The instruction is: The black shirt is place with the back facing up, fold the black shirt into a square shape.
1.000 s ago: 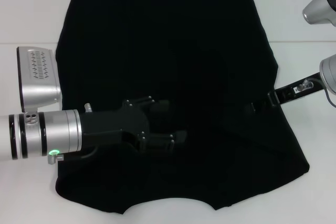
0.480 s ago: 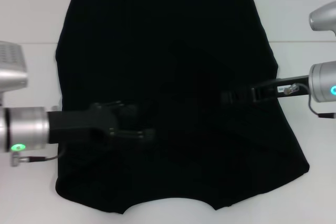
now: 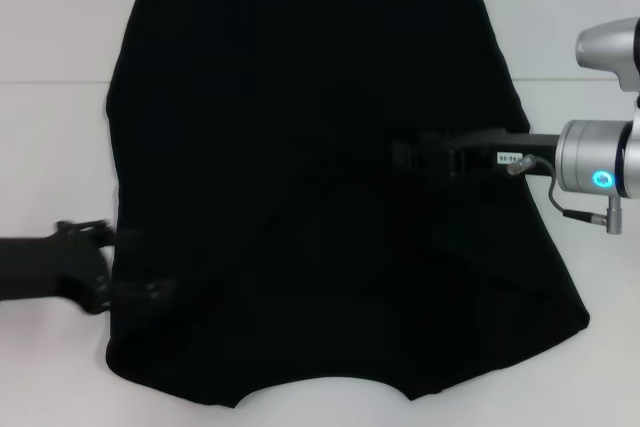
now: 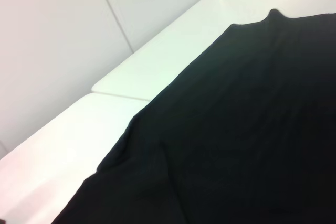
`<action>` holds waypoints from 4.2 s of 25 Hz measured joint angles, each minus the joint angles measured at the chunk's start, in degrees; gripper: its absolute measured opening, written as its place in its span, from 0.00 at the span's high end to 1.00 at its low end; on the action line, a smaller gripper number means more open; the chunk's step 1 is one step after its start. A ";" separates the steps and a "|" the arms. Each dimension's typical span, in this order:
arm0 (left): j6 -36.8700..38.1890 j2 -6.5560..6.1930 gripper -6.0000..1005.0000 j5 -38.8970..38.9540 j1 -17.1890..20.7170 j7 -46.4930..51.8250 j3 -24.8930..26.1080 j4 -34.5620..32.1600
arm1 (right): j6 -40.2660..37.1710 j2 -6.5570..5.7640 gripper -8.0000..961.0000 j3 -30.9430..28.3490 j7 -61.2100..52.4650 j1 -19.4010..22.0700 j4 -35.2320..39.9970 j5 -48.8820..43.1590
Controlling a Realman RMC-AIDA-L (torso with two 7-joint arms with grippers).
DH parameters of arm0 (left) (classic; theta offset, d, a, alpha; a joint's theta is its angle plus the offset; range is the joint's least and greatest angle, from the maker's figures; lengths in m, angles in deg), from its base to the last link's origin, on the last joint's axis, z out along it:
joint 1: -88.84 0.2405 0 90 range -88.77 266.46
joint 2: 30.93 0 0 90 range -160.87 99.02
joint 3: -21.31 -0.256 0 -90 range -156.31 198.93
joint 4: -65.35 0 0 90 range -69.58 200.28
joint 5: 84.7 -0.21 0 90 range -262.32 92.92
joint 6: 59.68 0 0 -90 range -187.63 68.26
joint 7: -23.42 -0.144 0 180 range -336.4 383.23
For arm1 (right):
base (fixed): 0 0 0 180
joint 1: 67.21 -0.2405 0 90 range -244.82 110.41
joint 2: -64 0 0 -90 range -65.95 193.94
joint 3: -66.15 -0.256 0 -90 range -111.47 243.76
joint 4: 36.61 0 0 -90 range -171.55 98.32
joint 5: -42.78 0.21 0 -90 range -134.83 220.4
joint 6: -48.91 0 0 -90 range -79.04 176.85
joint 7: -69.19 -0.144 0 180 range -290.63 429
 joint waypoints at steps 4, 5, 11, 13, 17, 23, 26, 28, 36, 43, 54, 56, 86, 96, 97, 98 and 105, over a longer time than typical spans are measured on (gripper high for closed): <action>-2.23 0.81 0.11 -2.64 1.64 -2.38 -0.45 -3.58 | 1.20 0.02 0.35 -0.30 -0.02 -0.76 -0.41 1.22; -2.45 0.88 0.11 -2.82 1.83 -3.16 -0.50 -3.67 | 1.32 -0.02 0.35 -0.30 -0.02 -0.81 -0.42 1.87; -3.57 0.91 0.11 -4.83 1.90 -4.78 -1.30 -2.69 | 1.40 -0.59 0.35 -0.35 -0.02 -0.86 -0.45 5.15; -3.41 0.94 0.11 -5.36 1.88 -4.87 -2.27 -2.54 | 1.56 -0.78 0.35 -0.39 -0.02 -0.74 -0.46 5.93; -3.63 0.97 0.11 -5.66 1.49 -4.98 -3.96 -1.52 | 2.00 -0.93 0.35 -0.45 -0.01 -0.63 -0.46 6.46; -4.31 1.07 0.13 -5.69 1.14 -4.99 -5.74 0.33 | 2.06 -0.96 0.35 -0.45 0.01 -0.46 -0.45 6.56; -4.65 1.07 0.14 -5.72 1.14 -5.00 -5.74 0.91 | 2.06 -0.96 0.35 -0.44 0.02 -0.41 -0.32 6.62; -5.52 1.08 0.15 -5.75 1.20 -5.00 -5.75 0.99 | 2.04 -1.00 0.35 -0.45 0.03 -0.38 -0.25 6.64; -9.64 1.14 0.23 -8.55 0.88 -4.29 -7.05 2.87 | 1.56 -1.04 0.35 -0.44 0.06 -0.29 -0.14 6.66; -8.45 1.02 0.49 -7.59 0.66 -4.42 -6.01 3.08 | 1.47 -1.09 0.35 -0.44 -0.04 -0.22 -0.10 6.65; -8.10 0.96 0.74 -6.97 0.66 -4.06 -5.75 3.09 | 1.38 -1.41 0.35 -0.06 -0.09 -0.08 -0.37 6.37; -7.96 0.95 0.82 -6.06 0.80 -3.98 -4.88 3.08 | 1.36 -1.59 0.35 0.00 -0.10 0.21 -0.42 6.32; -2.38 0.72 0.93 2.34 4.82 -12.17 12.24 9.60 | -19.96 -13.99 0.34 -1.09 -25.85 8.00 1.12 -11.11; -2.15 0.79 0.93 3.88 4.66 -12.46 12.73 10.01 | -20.99 -14.17 0.34 -1.16 -25.95 9.21 0.56 -15.05; -2.15 0.83 0.93 3.89 4.65 -12.46 12.74 10.11 | -21.00 -14.05 0.34 -1.15 -25.97 9.28 0.55 -15.64; -2.14 0.85 0.93 3.90 4.63 -12.46 12.74 10.23 | -20.92 -13.89 0.34 -1.15 -25.98 9.33 0.54 -16.35; -2.14 0.78 0.93 3.99 4.52 -12.46 12.75 10.48 | -20.38 -12.72 0.34 -1.00 -26.01 9.36 0.43 -18.25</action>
